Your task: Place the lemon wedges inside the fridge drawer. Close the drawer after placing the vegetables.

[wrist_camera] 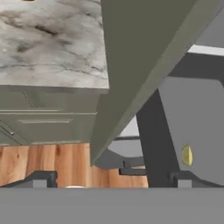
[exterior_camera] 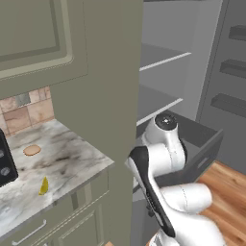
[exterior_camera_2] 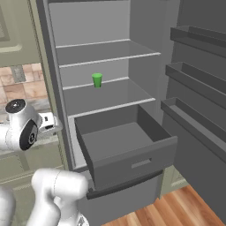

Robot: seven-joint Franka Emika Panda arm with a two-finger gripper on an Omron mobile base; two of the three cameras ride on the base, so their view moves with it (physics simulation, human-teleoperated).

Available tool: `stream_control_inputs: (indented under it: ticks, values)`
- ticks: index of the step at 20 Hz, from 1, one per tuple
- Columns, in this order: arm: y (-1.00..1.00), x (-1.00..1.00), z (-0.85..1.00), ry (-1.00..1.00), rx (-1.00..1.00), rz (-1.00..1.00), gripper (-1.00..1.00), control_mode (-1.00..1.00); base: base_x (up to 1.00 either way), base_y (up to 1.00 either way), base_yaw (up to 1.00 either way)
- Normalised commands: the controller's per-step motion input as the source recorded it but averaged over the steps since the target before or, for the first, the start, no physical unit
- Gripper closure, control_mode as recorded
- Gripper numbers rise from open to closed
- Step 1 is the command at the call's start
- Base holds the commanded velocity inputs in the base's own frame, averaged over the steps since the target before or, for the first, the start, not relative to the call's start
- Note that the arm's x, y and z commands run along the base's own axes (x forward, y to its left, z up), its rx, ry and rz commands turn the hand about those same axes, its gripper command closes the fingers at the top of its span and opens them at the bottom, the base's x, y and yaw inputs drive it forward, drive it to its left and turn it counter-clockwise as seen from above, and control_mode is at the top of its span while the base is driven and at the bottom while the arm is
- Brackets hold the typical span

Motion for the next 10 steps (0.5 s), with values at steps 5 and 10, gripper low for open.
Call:
stream_control_inputs:
  ticks: [5,10]
  values:
    - [1.00,-0.28,-0.08,0.00,-0.07,0.01,-1.00,-1.00,0.00,0.00,0.00]
    - [1.00,-0.01,-0.04,0.01,0.00,0.00,-1.00,-1.00,0.00,0.00,0.00]
